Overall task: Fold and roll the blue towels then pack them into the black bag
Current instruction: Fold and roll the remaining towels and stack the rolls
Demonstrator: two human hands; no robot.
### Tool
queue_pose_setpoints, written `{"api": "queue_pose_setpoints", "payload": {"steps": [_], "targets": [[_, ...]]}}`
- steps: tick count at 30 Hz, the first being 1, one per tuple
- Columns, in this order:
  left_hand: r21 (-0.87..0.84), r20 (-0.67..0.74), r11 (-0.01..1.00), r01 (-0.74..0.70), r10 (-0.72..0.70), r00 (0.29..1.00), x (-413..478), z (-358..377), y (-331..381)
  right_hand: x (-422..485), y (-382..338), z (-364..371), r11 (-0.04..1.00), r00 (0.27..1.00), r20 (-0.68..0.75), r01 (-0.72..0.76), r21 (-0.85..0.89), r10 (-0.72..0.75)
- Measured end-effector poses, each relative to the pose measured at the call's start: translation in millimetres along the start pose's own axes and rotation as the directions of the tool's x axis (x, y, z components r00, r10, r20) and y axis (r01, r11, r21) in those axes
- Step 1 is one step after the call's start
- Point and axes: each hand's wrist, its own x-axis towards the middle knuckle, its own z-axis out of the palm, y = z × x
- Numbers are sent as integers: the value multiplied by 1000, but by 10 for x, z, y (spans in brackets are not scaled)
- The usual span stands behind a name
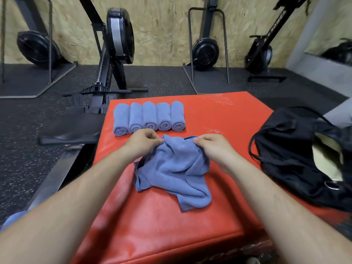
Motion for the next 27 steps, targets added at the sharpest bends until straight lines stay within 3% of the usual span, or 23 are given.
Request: {"api": "queue_pose_setpoints", "payload": {"steps": [3, 5, 10, 14, 16, 19, 22, 24, 27], "targets": [[83, -39, 997, -2, 5, 999, -46, -97, 27, 24, -67, -12, 992, 998, -58, -31, 122, 38], [36, -98, 999, 40, -36, 995, -92, -206, 46, 26, -118, -35, 983, 992, -118, -27, 179, 49], [-266, -214, 960, 84, -143, 966, -224, -477, 100, 52, -187, -114, 927, 970, -210, -34, 374, 120], [-588, -175, 803, 97, -243, 954, -391, -567, 221, 93, -207, -193, 910, 949, -279, -18, 413, 146], [-665, -78, 741, 90, -189, 979, -470, -538, 264, 81, -206, -194, 942, 971, -224, 1, 337, 79], [-605, 112, 788, 119, -64, 992, -540, -360, 307, -21, -195, -71, 981, 996, -87, 33, 191, -17], [-550, 245, 825, 126, 16, 969, -638, -94, 351, -224, -194, 128, 993, 996, 89, 0, 122, -11], [-519, 272, 849, 102, 51, 961, -721, 15, 367, -308, -164, 247, 996, 986, 169, -3, 89, -12], [-524, 204, 848, 75, 40, 978, -726, 64, 334, -329, -156, 352, 987, 983, 183, 2, 158, -32]]}}
